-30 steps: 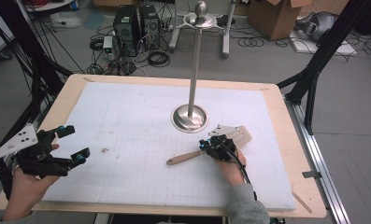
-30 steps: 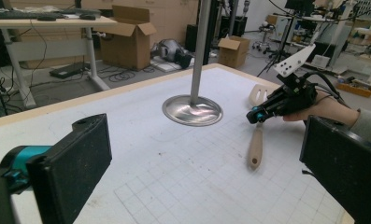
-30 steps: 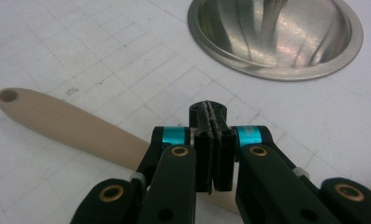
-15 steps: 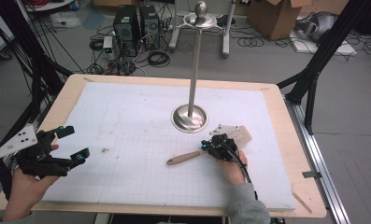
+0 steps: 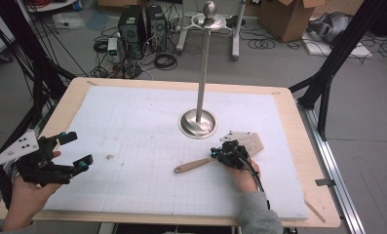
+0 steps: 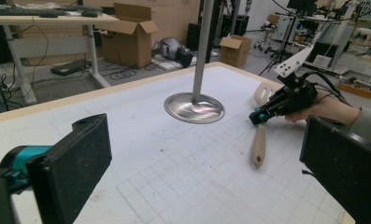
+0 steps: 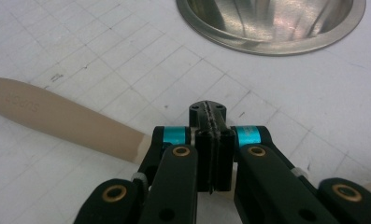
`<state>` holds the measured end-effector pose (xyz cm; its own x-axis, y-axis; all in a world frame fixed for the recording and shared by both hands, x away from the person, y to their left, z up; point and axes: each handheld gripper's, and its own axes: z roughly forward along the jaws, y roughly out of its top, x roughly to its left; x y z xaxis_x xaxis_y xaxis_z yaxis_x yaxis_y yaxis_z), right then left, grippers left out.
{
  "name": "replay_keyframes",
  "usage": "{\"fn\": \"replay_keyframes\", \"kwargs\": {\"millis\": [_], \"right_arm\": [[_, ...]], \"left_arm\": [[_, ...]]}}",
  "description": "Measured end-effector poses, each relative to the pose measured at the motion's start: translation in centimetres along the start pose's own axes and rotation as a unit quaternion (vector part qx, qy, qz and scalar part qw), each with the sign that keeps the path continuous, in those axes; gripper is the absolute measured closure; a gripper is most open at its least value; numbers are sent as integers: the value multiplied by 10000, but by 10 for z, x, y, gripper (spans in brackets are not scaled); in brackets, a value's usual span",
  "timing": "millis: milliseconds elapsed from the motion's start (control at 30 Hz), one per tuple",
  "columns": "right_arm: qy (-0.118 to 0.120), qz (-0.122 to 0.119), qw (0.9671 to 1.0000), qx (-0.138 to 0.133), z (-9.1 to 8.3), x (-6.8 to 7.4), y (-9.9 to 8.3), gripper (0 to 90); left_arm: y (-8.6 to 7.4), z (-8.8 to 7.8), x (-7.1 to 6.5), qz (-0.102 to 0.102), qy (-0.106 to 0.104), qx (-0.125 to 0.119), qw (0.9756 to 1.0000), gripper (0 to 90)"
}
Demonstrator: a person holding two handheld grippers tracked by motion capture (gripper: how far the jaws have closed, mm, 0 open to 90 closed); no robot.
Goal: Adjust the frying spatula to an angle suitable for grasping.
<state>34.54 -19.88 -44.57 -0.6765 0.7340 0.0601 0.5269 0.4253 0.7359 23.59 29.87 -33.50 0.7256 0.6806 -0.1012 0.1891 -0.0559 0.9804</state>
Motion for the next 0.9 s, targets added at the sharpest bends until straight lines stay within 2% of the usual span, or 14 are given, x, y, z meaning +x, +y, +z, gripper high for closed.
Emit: {"fn": "replay_keyframes", "kwargs": {"millis": [67,233,367,900], "right_arm": [[-51,-50,10000,8,0,-1,-1,900],[-5,58,10000,-16,-1,-3,-3,900],[-49,58,10000,12,-2,-2,-3,900],[64,161,9998,66,-9,-5,-8,900]], "left_arm": [[0,0,0,3,-3,5,10000,27],[-1,1,0,-5,-5,28,10000,26],[-2,0,1,-23,8,25,10000,26],[-1,-1,3,-35,-12,-8,10000,27]]}}
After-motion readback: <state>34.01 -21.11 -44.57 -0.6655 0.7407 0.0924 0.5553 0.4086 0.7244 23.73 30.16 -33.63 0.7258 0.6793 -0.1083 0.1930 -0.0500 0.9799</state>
